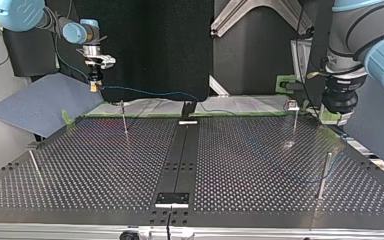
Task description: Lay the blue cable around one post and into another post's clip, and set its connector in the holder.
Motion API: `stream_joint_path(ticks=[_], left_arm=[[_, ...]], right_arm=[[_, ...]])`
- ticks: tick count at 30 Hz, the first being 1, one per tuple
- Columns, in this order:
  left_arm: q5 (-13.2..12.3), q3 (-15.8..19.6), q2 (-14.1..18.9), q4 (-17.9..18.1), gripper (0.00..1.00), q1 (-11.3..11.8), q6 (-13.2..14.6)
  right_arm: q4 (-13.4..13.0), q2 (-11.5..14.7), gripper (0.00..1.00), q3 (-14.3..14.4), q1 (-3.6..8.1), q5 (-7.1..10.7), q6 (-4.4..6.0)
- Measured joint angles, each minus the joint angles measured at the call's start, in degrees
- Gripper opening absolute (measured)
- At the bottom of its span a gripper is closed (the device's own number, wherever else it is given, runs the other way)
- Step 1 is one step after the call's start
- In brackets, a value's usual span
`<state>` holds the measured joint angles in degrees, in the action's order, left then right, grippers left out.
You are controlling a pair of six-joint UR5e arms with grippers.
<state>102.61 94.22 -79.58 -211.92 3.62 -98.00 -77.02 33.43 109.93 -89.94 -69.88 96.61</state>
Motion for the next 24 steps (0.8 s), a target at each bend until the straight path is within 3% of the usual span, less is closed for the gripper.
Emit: stream_joint_path(ticks=[24], left_arm=[[-0.34, 0.0, 0.05, 0.47, 1.0, -0.11, 0.49]], right_arm=[[-0.07, -0.02, 0.36, -0.02, -0.03, 0.0, 0.08]])
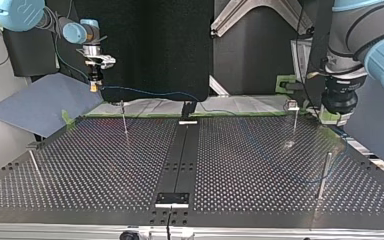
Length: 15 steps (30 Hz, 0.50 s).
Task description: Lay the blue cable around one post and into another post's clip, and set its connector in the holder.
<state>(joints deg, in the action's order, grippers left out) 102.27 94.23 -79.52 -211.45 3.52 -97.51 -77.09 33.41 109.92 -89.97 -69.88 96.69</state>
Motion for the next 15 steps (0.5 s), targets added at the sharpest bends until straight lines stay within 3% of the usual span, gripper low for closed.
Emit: stream_joint_path(ticks=[10, 15], left_arm=[[-4.37, 0.03, 1.99, 4.43, 1.0, -1.53, 0.41], [-6.93, 1.46, 4.18, 7.01, 1.0, -2.5, -1.01]], right_arm=[[0.0, 0.01, 0.36, 0.0, -0.01, 0.0, 0.0], [0.0, 0.03, 0.36, 0.0, -0.12, 0.0, 0.0]])
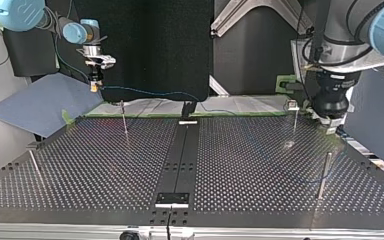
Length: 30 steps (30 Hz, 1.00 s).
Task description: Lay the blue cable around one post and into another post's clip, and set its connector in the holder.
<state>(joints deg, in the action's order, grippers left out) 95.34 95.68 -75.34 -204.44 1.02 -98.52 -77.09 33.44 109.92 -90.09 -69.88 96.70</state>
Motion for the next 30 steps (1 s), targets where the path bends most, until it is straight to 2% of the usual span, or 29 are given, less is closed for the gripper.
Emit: stream_joint_path(ticks=[5, 11, 14, 23, 26, 30], left_arm=[[-2.3, 2.16, -0.27, 2.28, 1.0, -1.14, -0.89], [-5.17, 5.44, -3.21, 5.59, 1.0, -4.15, -0.18], [-4.87, 7.05, -4.82, 7.21, 1.0, -5.75, -0.27], [-1.24, 11.47, -9.23, 11.61, 1.0, -10.17, -2.25], [-1.7, 13.27, -11.03, 13.41, 1.0, -11.96, -3.95], [-3.77, 15.8, -13.57, 15.98, 1.0, -14.51, -6.46]], right_arm=[[0.07, 0.0, 0.36, -0.09, -0.16, 0.0, 0.0], [0.39, -0.01, 0.36, -0.33, -0.37, -0.42, 0.0], [0.43, -0.03, 0.36, -0.34, -0.38, -0.87, 0.01], [0.51, -0.01, 0.36, -0.45, -0.39, -1.2, 0.0], [0.57, 0.0, 0.36, -0.44, -0.4, -1.43, 0.0], [0.6, 0.0, 0.36, -0.44, -0.4, -1.62, 0.0]])
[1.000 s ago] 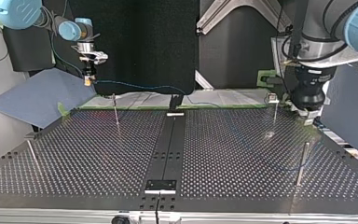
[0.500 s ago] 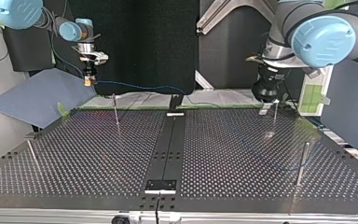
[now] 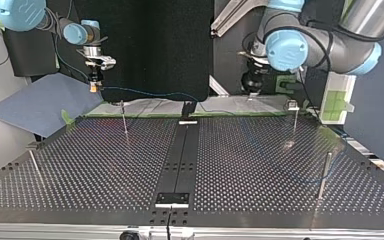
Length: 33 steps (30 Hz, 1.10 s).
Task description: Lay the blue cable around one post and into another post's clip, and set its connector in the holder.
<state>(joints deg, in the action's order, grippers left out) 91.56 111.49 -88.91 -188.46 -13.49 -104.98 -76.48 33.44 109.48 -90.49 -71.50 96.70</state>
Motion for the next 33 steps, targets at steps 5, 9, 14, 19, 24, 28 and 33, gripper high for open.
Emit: stream_joint_path(ticks=[5, 9, 14, 19, 24, 28, 33], left_arm=[[-0.42, 1.78, -2.72, 2.68, 1.0, -2.71, -2.49], [1.06, 2.0, -4.66, 4.62, 1.0, -4.65, -2.36], [2.61, 1.72, -7.1, 7.09, 1.0, -7.1, -0.25], [1.95, 0.37, -9.87, 9.83, 1.0, -9.86, 1.11], [1.02, -0.15, -12.41, 12.4, 1.0, -12.41, 1.11], [0.98, -1.08, -14.3, 14.29, 1.0, -14.3, 1.2], [2.06, -3.48, -17.01, 16.97, 1.0, -17.01, 1.83]], right_arm=[[0.01, 0.0, 0.36, 0.0, 0.0, -0.04, 0.0], [0.01, -0.01, 0.36, 0.0, 0.0, -0.05, 0.0], [0.08, -0.01, 0.36, 0.0, -0.03, -0.05, -0.06], [0.16, -0.01, 0.36, 0.0, -0.06, -0.05, -0.08], [0.24, -0.02, 0.36, 0.0, -0.09, -0.05, -0.09], [0.21, -0.02, 0.36, 0.0, -0.15, -0.05, -0.09], [0.22, -0.02, 0.36, 0.0, -0.23, -0.05, -0.13]])
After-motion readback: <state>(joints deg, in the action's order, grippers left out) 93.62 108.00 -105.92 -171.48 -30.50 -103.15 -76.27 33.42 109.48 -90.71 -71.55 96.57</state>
